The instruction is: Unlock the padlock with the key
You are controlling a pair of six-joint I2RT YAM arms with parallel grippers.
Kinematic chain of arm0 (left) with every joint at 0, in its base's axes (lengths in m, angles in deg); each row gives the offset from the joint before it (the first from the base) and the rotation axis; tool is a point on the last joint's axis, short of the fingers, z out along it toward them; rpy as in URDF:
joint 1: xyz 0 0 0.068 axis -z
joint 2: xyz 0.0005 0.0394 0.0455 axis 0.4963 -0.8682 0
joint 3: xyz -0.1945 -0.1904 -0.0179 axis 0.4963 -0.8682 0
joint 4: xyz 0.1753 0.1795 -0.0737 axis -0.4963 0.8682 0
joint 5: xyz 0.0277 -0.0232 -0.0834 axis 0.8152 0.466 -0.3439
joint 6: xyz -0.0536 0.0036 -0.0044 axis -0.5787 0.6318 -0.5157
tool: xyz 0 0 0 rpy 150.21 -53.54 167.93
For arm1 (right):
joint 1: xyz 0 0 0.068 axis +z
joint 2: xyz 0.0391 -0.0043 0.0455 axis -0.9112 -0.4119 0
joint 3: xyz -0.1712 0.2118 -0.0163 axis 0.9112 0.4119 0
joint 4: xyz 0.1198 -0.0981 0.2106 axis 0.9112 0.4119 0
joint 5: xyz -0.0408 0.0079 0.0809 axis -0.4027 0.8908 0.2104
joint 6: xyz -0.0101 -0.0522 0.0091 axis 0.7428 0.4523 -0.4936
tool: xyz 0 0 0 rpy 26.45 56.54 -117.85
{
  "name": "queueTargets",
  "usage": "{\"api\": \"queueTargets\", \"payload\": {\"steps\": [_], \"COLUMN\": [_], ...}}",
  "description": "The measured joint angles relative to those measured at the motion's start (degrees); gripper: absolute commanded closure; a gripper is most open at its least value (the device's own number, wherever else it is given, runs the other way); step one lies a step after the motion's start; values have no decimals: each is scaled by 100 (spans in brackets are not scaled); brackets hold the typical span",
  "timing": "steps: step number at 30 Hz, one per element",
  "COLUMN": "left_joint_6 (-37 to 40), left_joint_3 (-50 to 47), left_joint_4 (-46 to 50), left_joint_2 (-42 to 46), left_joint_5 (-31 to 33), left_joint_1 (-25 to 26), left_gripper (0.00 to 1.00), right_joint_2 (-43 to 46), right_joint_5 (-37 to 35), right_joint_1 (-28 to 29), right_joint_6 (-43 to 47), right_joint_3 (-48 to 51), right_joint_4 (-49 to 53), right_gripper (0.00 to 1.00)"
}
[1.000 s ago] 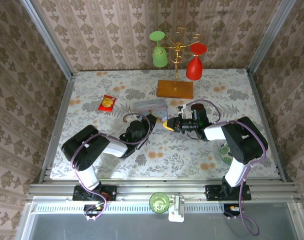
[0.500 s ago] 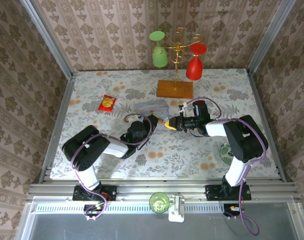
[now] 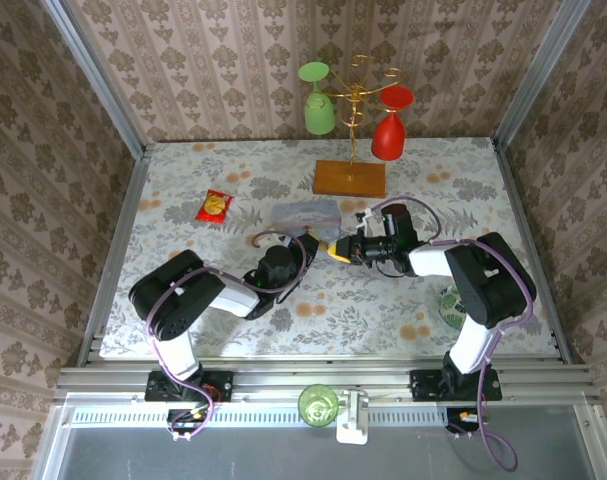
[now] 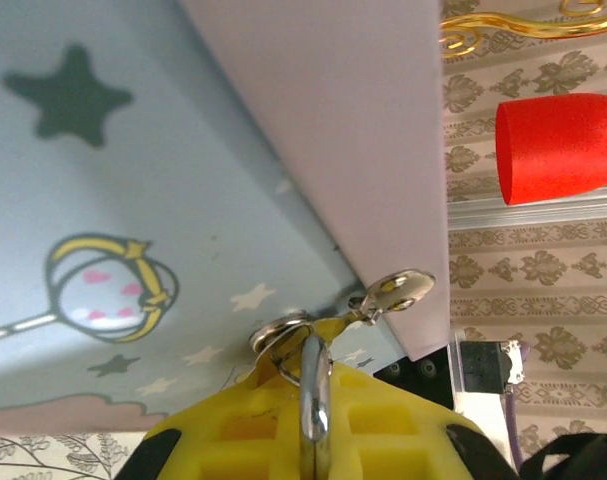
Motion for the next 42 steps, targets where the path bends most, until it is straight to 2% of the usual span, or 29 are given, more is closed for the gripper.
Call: {"api": "queueTargets", "payload": {"steps": [2,3,4,7,14,17,21,26,35,42], "left_joint_6": [0,4,11,90,212,326,372,592,866,953], "left_joint_3": [0,0,0,-4,0,2,7,-11,-214,-409], "left_joint_4": [-7,2,24,-9,-356,-426,-520,-629,-1174,-1377], "left_joint_2": [-76,-109,-131,-225,-1064,-1117,-1123,-1123,-1204,-1117], "left_joint_5": [44,70,85,92,-138,-116,-105,-87,79,-94], "left_joint_1": [0,0,0,9,264,308,308,341,533,673], "left_gripper": [100,97,89,84,82,70,69,59,50,42], "right_joint_2": [2,2,20,186,173,96,50,66,350,828], "right_joint_5": [-256,-400,-551,-977,-1847,-1899,-1902,-1969,-2028,-1974], "right_joint_1": [87,138,190,330,728,748,748,769,1220,1276], "right_joint_6": [-50,-37,35,164,133,-2,-122,-192,-605,-599], "right_joint_3": [50,57,66,166,874,1049,1241,1375,1506,1506], "right_joint_4": [-15,17,96,295,289,-96,-595,-863,-557,-149], "right_gripper": [100,100,100,100,100,100,100,100,100,100]}}
